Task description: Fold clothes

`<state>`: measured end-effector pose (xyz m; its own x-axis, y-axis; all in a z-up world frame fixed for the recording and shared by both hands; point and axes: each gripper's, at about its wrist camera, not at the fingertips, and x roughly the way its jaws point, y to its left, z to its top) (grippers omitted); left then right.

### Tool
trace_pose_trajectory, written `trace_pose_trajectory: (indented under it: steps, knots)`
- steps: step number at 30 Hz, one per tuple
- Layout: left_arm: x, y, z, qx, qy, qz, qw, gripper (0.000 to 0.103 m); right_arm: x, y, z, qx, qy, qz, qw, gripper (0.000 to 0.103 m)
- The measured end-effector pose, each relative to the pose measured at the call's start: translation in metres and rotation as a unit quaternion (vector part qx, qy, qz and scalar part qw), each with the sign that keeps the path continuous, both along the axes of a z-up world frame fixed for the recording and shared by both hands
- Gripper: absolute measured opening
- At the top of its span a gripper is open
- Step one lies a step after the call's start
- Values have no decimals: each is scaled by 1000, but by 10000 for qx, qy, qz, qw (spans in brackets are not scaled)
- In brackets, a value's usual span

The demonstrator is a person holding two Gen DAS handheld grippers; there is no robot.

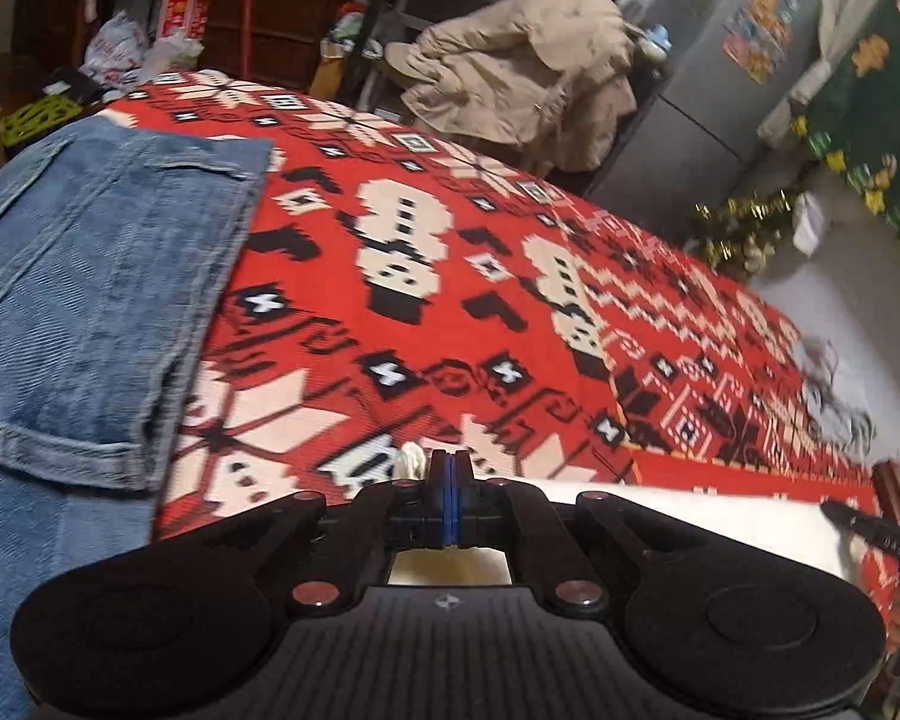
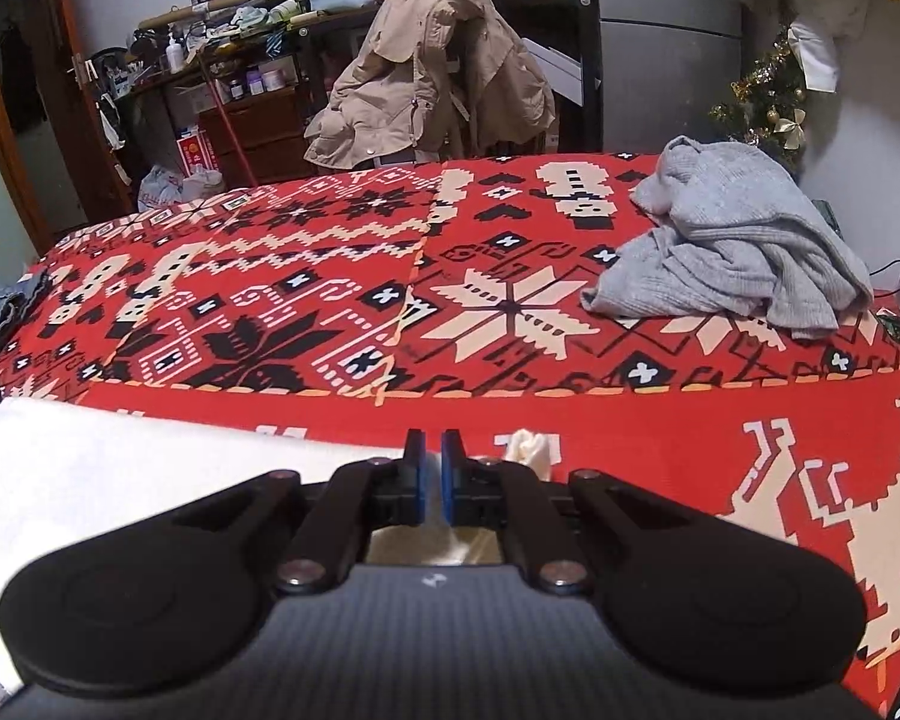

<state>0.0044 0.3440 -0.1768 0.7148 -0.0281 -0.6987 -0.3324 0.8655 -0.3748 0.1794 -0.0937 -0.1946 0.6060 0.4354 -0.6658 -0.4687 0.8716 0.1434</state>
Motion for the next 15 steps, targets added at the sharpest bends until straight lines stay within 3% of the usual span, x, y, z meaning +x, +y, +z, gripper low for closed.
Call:
trace_pose_trajectory:
  steps: [7,11,15]
  knots:
    - [-23,6,18,261,-187,264,9991,3,-6,-11,14,-147,-121,-233,9995,4]
    - [-39,-7,21,-62,-401,-207,9990,3,-22,-20,22,-46,-121,-15,9999,7]
    - [-49,-21,3,-46,-139,-423,9990,4,-42,-21,23,11,-55,225,9997,7]
